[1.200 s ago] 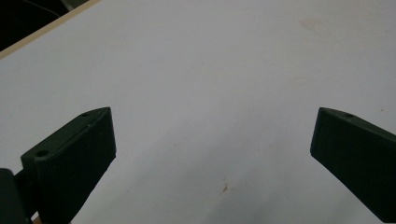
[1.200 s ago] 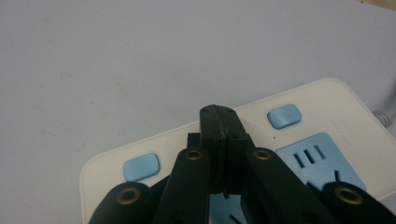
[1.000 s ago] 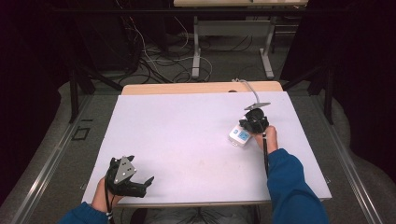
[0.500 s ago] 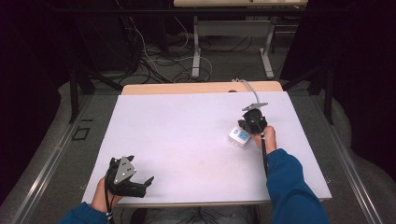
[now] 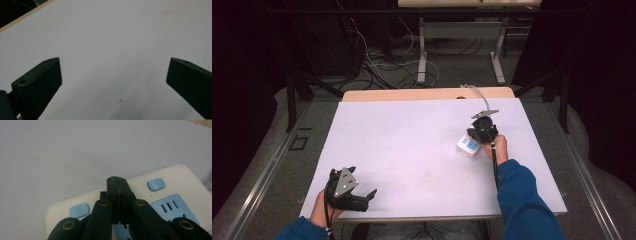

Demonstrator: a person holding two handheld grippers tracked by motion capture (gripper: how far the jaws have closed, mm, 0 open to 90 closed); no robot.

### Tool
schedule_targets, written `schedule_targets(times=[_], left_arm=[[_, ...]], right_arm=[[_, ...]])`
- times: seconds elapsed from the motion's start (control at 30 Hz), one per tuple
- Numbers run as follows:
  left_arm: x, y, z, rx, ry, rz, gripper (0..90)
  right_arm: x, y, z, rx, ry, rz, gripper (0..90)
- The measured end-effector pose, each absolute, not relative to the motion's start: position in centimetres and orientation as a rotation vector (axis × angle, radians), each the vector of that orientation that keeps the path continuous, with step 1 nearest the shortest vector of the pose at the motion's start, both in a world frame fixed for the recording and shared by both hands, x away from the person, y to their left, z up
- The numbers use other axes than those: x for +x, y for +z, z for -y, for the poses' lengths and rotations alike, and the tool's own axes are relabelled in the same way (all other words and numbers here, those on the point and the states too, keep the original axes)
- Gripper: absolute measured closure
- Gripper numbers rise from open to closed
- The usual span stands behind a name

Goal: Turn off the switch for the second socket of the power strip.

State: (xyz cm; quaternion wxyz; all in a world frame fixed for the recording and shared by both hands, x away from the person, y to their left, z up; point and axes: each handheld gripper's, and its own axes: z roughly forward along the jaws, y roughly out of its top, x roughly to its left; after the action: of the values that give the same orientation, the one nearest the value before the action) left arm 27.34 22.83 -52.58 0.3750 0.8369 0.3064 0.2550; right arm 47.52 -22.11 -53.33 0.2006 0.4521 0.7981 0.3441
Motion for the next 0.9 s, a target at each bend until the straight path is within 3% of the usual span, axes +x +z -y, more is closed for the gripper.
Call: schedule_targets(times=[0.9], left_arm=[[27.33, -52.50, -22.91, 2.151, 0.658, -0.780, 0.1]], right_arm=[[47.44, -53.02, 22.06, 1.259, 0.959, -2.223, 90.0]])
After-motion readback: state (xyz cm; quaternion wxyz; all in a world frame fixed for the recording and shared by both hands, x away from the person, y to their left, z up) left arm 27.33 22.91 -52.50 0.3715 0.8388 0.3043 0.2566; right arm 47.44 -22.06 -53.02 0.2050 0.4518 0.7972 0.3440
